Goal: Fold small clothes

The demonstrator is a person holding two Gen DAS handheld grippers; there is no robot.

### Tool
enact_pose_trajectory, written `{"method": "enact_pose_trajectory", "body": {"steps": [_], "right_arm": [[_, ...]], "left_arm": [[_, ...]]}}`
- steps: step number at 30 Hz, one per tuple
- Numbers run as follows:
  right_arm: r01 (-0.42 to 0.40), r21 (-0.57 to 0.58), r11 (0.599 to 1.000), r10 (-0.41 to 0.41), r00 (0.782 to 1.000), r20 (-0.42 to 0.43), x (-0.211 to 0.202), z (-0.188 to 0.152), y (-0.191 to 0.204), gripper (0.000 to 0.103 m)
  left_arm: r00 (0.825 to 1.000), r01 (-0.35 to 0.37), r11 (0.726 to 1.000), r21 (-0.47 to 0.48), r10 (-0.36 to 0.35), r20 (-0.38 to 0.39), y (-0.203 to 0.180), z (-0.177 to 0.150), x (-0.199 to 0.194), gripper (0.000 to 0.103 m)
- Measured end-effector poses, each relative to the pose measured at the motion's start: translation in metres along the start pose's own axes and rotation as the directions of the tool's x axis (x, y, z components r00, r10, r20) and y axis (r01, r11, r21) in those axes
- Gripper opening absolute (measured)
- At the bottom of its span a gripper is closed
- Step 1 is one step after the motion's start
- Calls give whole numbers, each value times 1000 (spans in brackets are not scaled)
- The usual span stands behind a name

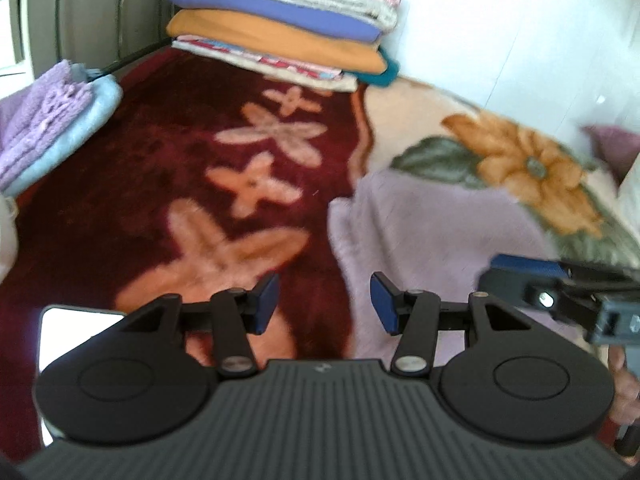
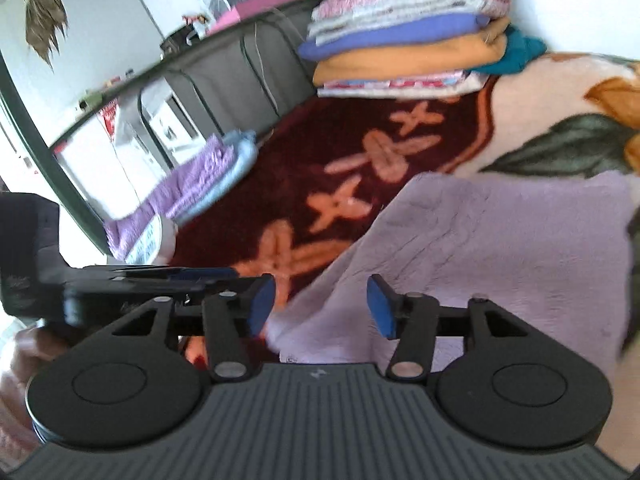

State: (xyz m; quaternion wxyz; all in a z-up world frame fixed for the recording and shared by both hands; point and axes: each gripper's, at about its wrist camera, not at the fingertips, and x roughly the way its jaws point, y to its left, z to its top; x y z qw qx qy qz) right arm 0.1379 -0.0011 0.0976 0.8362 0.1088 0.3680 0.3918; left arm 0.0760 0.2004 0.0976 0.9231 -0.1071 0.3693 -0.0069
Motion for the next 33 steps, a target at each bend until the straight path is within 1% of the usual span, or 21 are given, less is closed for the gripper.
{"method": "enact_pose_trajectory", "body": {"steps": [2,4,6,8,10,13,15,16,17,18,21,23,24,25,27,29,32,33], "right_arm": [[44,3,999,-44,998,39,-21,3,-7,70],[106,16,994,-106,992,72,-38,4,-20,73],[183,43,982,-186,978,93,-50,4,-34,76],[251,95,963,-260,961,99,-60,2,-51,77],[298,144,944,-313,945,99,-67,-2,-69,78],[352,200,914,-375,923,89,-71,-10,-90,78],[359,235,903,-385,920,75,-70,-16,-102,78],[357,250,900,-384,921,66,-68,-19,-109,78],[351,262,899,-378,924,62,-66,-22,-113,79],[342,272,899,-370,927,59,-64,-24,-115,79],[320,288,903,-346,937,43,-52,-28,-117,80],[296,288,910,-318,947,31,-43,-28,-112,80],[281,283,917,-300,954,27,-39,-28,-107,80],[287,265,921,-305,952,30,-36,-28,-99,81],[294,202,934,-308,950,44,-32,-26,-82,81],[285,172,943,-299,953,56,-29,-25,-70,81],[326,124,937,-333,942,40,-20,-23,-59,85],[338,113,934,-344,938,34,-17,-23,-59,85]], "left_arm": [[1000,30,1000,-4,-30,3,-7,7,5,53],[999,53,999,-13,-53,3,-14,13,14,53],[997,80,996,-28,-80,-9,-21,17,27,53],[993,111,993,-42,-112,-24,-28,19,42,53],[993,112,993,-46,-114,-38,-35,20,59,53],[994,95,995,-36,-97,-57,-44,20,85,53],[994,102,994,-28,-103,-44,-48,19,98,52],[992,119,993,-20,-120,-32,-49,19,101,49],[991,128,992,-9,-128,-28,-51,19,104,38],[992,124,992,14,-123,-24,-54,18,107,17],[996,90,994,64,-91,9,-58,16,99,15],[997,46,994,98,-52,59,-55,14,85,14],[997,33,995,94,-40,72,-49,15,81,14],[997,27,997,73,-33,74,-39,16,80,14],[998,12,999,31,-14,54,-21,16,84,14],[999,40,999,16,-40,8,-10,16,91,15],[997,73,997,7,-73,8,-9,14,90,19],[996,91,996,2,-91,8,-9,14,88,22]]}}
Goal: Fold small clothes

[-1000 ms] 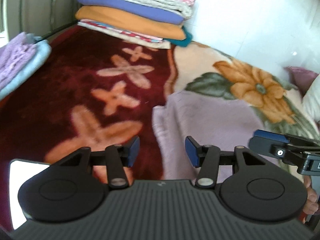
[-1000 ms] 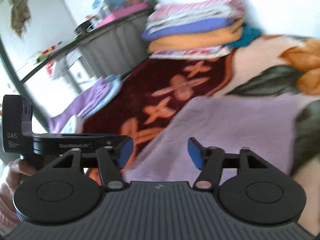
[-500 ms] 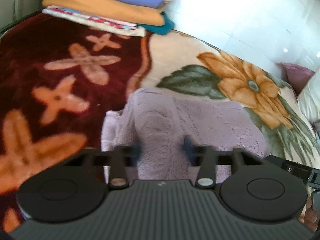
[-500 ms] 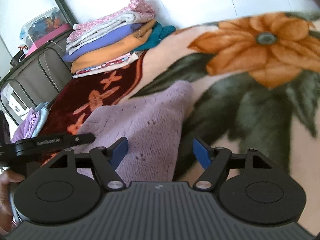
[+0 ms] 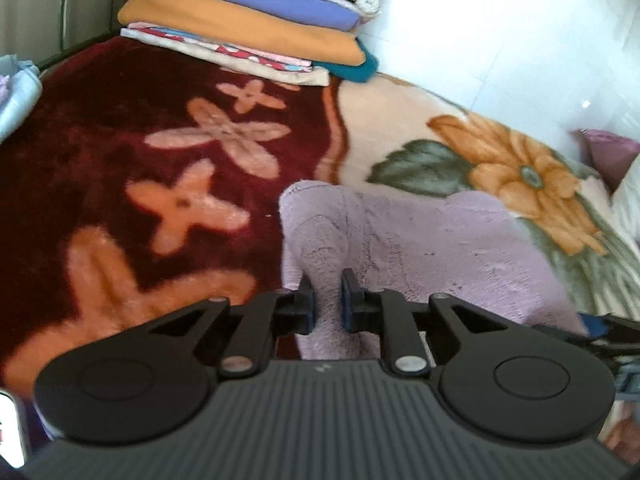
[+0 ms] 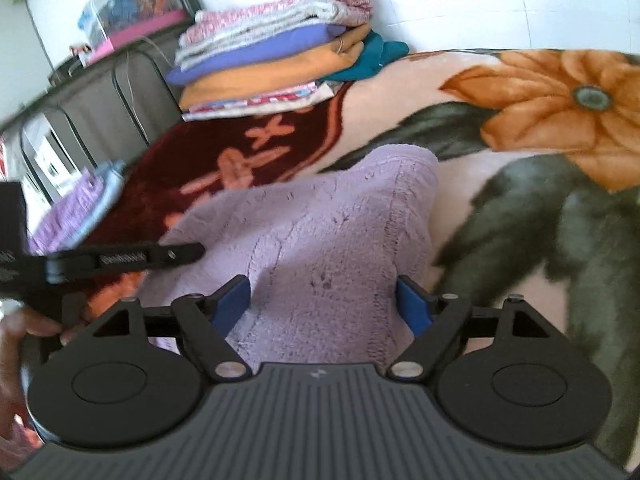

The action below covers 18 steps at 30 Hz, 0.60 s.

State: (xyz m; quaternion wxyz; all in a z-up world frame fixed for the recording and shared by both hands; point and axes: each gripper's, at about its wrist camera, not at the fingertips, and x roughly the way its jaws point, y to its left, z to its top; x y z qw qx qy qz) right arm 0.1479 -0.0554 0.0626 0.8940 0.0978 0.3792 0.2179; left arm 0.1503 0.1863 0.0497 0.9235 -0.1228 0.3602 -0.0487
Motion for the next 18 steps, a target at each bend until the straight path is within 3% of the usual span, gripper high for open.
{"method": "enact_pose_trajectory", "body": {"steps": [2,3,4,6,9,12,16,17,18], "right_arm": [[11,-2,1000,-11,1000,-6,2,-1,-2,86],[8,4,1000,-8,1000,-9,1,0,-4,86],[0,13,1000,0,1000,-12,-1,0,-7,86],[-25,50,998,26,999,-20,-5,1,-16,87],[-72,153,986,77,997,-26,-10,2,-37,91],[-88,249,964,102,994,-44,-8,2,-59,93],[-161,340,926,205,974,-97,16,-6,-74,94],[-179,346,921,223,970,-93,21,-7,-73,95],[-192,339,921,234,968,-86,25,-7,-71,94]], "left_arm": [[1000,11,1000,-12,-11,-12,-1,0,-5,42],[1000,2,1000,-14,-3,-16,-2,-1,-7,64],[1000,-11,1000,-14,11,-18,-3,-3,-9,77],[1000,-19,1000,0,19,-25,-4,-7,-14,78],[996,20,999,-31,-23,-81,0,-14,-15,78],[986,98,985,-144,-116,-123,10,-22,-10,78],[955,213,936,-280,-260,-144,13,-35,6,76],[956,217,942,-257,-258,-138,9,-36,7,75],[957,224,946,-233,-259,-131,5,-37,7,60]]}}
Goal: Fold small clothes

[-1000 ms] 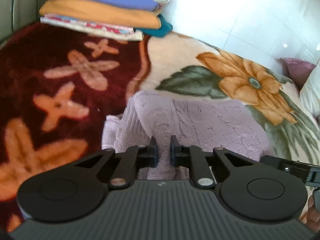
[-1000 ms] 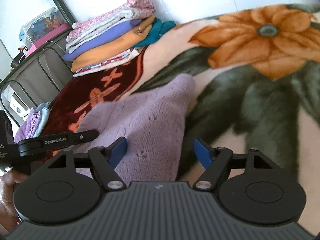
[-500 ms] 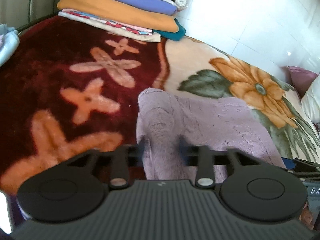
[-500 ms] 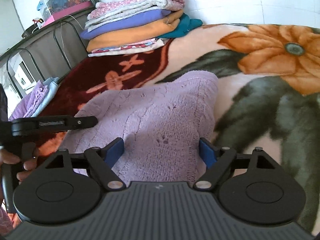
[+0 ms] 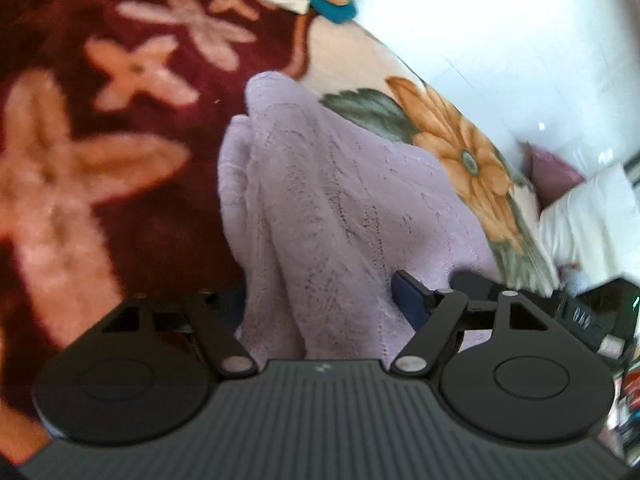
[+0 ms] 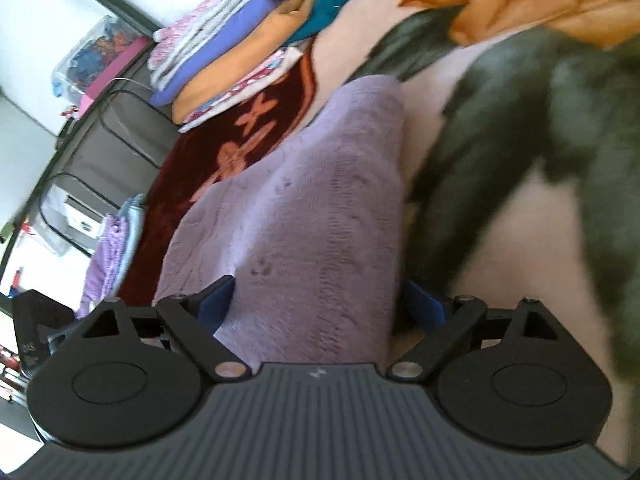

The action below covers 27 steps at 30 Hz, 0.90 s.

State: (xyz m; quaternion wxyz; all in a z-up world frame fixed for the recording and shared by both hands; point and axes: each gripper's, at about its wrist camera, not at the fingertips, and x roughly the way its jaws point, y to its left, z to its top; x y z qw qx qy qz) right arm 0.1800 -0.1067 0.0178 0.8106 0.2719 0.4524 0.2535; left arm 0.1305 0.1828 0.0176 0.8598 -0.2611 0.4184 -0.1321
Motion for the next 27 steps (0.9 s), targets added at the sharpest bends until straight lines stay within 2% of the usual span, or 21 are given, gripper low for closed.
{"method": "enact_pose_trajectory", "body": {"steps": [1,2,4,6,10,15,18,21,23,25,27], "right_arm": [[-17,-12,1000,17,1000,-2,4,0,3,87],[-10,-19,1000,10,1000,-2,7,0,8,72],[29,-54,998,-28,999,25,6,0,17,59],[15,-73,997,-12,999,44,-6,3,23,54],[-19,-90,996,27,996,85,-52,8,34,53],[57,-98,994,-48,995,85,-115,1,26,53],[108,-53,993,-105,992,66,-139,-15,2,53],[169,-8,986,-168,985,48,-141,-36,-26,56],[201,-19,979,-200,979,42,-134,-50,-36,64],[217,-41,975,-214,974,72,-130,-63,-39,67],[209,-53,977,-203,974,96,-133,-69,-36,69]], "left_arm": [[1000,19,1000,-8,-19,2,-1,-1,0,50],[1000,31,999,-30,-30,4,-1,-1,-1,48],[999,42,998,-47,-41,14,-4,1,-7,43],[997,72,997,-33,-71,23,-13,0,-15,42],[988,152,988,-32,-152,-5,-43,-11,-23,42],[975,200,980,-21,-201,-92,-80,-39,-9,43],[977,172,984,40,-165,-133,-92,-57,5,45],[986,97,991,95,-83,-141,-92,-68,16,54],[987,87,992,89,-74,-141,-88,-70,18,57],[988,81,994,78,-69,-138,-85,-70,12,56],[991,54,993,107,-40,-131,-91,-71,3,56]]}}
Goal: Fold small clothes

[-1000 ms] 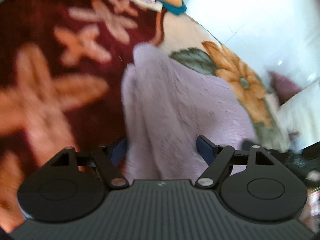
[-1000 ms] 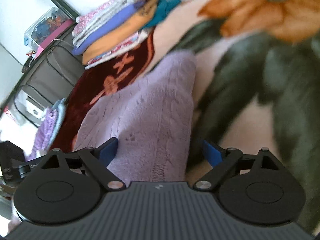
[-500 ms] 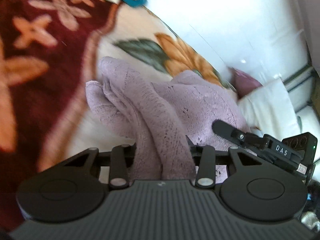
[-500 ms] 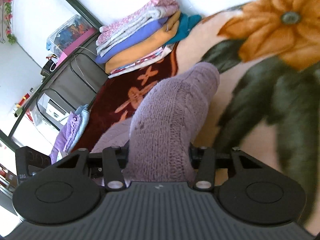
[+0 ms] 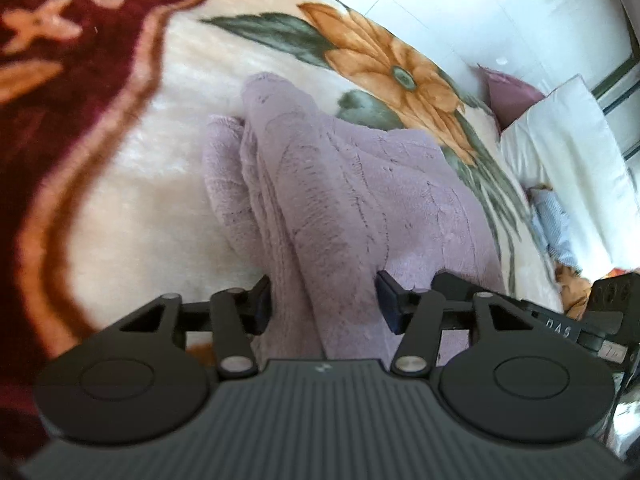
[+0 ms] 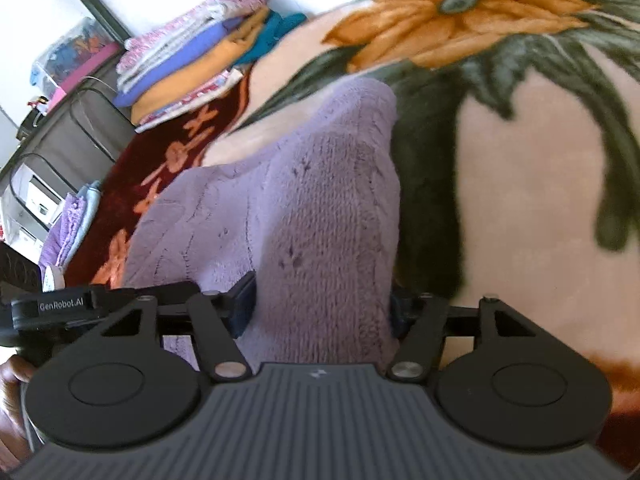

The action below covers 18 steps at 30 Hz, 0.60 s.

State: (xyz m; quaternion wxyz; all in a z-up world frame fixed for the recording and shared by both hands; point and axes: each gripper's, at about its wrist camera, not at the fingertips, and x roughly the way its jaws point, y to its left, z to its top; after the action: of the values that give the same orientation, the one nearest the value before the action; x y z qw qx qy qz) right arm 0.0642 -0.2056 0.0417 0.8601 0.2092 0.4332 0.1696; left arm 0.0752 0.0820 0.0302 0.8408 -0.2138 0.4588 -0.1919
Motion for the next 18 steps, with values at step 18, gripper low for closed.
{"method": "enact_pose_trajectory", "body": {"steps": [18], "right_arm": [[30,-67,997,-26,998,51,-37,-32,-3,71]], "left_arm": [[978,-197,971,134,185,94,2,-18,-23,59]]}}
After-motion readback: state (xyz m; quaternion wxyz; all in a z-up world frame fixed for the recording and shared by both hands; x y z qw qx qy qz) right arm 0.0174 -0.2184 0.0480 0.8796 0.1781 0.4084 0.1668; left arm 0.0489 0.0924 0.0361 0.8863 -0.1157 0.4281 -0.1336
